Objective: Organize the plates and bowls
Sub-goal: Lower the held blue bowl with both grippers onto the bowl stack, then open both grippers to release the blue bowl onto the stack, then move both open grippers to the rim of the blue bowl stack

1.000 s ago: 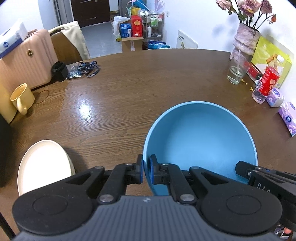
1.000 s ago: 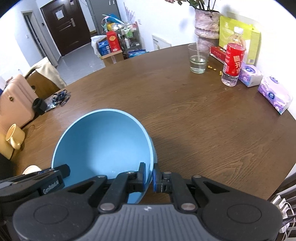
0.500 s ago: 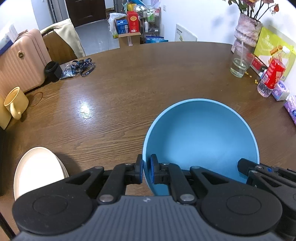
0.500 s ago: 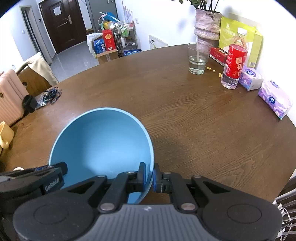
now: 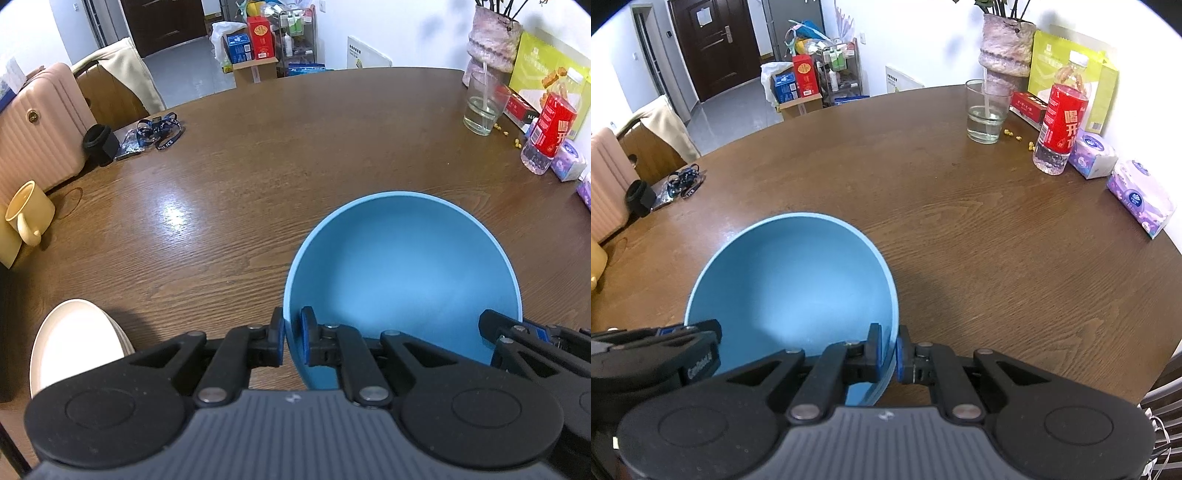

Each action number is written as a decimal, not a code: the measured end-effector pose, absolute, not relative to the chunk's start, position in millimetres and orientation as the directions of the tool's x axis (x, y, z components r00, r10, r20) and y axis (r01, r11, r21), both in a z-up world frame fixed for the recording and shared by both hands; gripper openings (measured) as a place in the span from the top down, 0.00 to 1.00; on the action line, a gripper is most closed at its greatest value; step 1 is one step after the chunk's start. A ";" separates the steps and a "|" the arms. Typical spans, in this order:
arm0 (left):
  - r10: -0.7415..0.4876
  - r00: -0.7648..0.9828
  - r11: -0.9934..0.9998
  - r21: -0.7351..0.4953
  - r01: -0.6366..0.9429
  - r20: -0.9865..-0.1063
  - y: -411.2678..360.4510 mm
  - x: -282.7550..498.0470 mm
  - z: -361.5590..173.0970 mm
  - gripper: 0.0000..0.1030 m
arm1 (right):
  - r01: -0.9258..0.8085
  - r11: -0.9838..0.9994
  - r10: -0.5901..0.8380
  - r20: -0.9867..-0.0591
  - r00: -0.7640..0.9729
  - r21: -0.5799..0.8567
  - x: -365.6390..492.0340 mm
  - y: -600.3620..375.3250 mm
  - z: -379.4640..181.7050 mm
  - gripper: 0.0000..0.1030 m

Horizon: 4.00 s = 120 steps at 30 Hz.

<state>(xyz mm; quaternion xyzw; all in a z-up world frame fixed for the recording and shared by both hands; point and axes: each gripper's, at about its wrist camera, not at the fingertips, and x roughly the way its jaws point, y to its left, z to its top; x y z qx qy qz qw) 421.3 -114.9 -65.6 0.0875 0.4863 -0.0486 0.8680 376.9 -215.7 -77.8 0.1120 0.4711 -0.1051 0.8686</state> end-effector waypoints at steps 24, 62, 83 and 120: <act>0.000 0.524 0.976 0.113 0.184 -0.852 -117.8 428.5 -73.3 0.91 | 0.288 0.953 -0.080 -0.838 0.539 0.094 385.2 -214.9 -83.2 0.87; -0.053 0.587 0.996 0.002 0.092 -0.808 -64.3 392.2 -30.4 0.00 | 0.253 0.944 -0.001 -0.763 0.646 0.213 325.6 -235.9 -46.8 0.00; -0.018 0.599 1.000 -0.027 -0.007 -0.800 -42.5 342.4 -20.9 0.00 | 0.208 0.950 0.037 -0.743 0.668 0.234 291.5 -241.1 -46.9 0.00; -0.141 0.530 0.988 -0.087 0.126 -0.836 -48.8 426.7 -34.1 0.00 | 0.299 0.880 0.105 -0.765 0.636 0.369 355.4 -248.8 -61.9 0.11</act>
